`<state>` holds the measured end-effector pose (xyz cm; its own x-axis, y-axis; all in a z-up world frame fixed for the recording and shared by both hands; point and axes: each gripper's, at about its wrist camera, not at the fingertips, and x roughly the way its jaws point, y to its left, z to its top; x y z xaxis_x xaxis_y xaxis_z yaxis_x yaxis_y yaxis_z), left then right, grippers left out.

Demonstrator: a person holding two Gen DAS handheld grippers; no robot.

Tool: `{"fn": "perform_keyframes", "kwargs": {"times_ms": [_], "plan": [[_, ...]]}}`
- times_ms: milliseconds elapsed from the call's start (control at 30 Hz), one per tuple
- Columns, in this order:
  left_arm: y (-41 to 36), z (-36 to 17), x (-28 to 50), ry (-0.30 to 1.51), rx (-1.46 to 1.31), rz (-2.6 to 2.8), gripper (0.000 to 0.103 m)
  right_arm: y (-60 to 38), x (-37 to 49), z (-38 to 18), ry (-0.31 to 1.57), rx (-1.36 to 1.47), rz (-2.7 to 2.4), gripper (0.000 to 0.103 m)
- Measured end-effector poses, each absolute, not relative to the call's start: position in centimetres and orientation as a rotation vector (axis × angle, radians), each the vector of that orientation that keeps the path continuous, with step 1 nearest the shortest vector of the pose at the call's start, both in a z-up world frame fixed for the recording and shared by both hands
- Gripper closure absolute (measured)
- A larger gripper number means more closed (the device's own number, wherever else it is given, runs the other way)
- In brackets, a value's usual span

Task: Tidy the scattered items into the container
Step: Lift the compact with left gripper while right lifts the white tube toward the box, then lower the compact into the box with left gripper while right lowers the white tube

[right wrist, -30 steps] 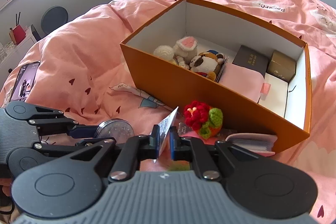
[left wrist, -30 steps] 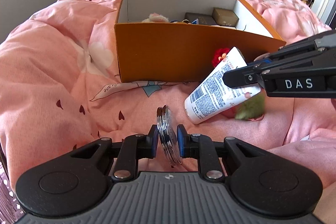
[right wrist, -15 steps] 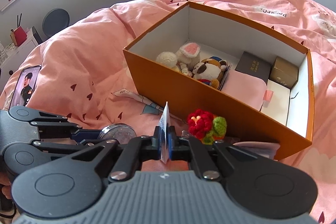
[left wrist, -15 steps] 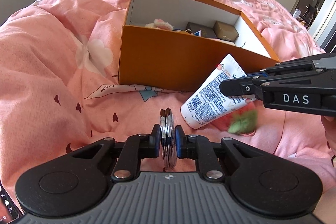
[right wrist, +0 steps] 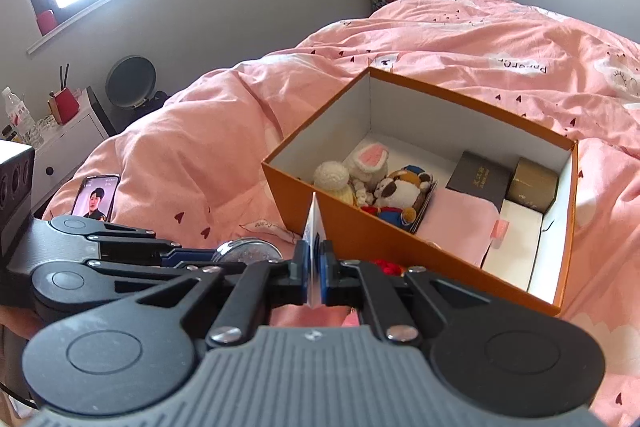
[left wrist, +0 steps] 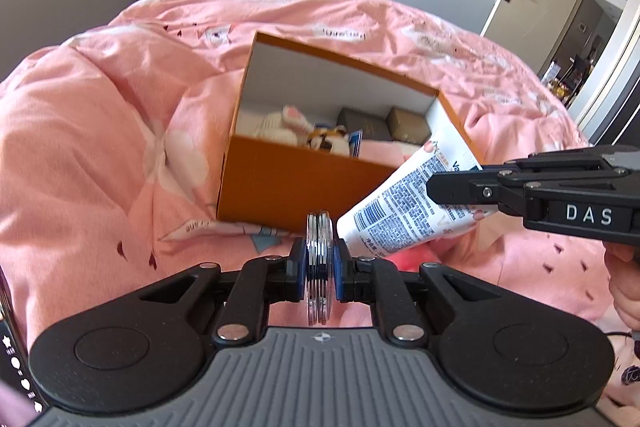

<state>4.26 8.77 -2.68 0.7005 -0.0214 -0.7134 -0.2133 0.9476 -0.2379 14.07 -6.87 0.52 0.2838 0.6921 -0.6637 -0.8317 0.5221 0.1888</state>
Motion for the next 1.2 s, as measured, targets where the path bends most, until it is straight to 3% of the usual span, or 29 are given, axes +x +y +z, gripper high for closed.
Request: {"fn": "perform_keyframes", "kwargs": {"times_ms": [700, 1200], "plan": [[9.5, 3.9, 8.9, 0.59, -0.27, 0.101, 0.088, -7.9, 17.4, 6.3, 0.592, -0.069, 1.005, 0.097], [10.0, 2.9, 14.5, 0.654, -0.192, 0.069, 0.088, -6.5, 21.9, 3.8, 0.634, -0.046, 0.907, 0.097]]}}
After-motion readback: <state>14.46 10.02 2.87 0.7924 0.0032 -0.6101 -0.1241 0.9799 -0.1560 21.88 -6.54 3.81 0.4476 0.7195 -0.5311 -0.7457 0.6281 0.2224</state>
